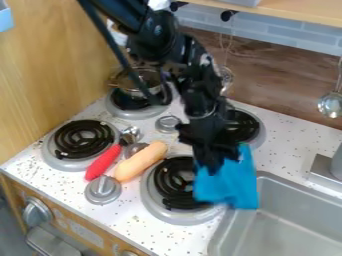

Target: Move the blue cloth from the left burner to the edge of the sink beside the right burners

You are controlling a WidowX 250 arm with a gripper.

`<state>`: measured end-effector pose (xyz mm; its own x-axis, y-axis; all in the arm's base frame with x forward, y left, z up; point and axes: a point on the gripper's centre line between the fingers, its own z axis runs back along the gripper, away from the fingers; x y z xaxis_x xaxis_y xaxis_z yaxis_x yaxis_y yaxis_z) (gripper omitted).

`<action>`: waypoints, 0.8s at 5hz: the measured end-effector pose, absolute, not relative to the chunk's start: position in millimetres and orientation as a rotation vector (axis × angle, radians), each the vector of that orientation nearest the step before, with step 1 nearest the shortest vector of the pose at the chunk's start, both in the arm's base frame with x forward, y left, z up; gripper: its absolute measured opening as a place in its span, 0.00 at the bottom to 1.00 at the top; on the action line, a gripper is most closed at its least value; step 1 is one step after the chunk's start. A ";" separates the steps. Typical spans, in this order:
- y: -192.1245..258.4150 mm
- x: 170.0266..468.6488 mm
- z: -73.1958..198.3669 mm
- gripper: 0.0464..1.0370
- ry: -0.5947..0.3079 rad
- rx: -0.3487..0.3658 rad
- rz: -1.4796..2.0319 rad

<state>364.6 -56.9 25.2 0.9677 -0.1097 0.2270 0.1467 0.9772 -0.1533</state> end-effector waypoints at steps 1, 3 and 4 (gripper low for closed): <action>-57.1 394.6 26.8 0.06 -0.242 -0.162 -0.104; -55.1 411.3 24.6 0.06 -0.253 -0.147 -0.084; -51.5 382.3 12.1 0.06 -0.210 -0.136 -0.103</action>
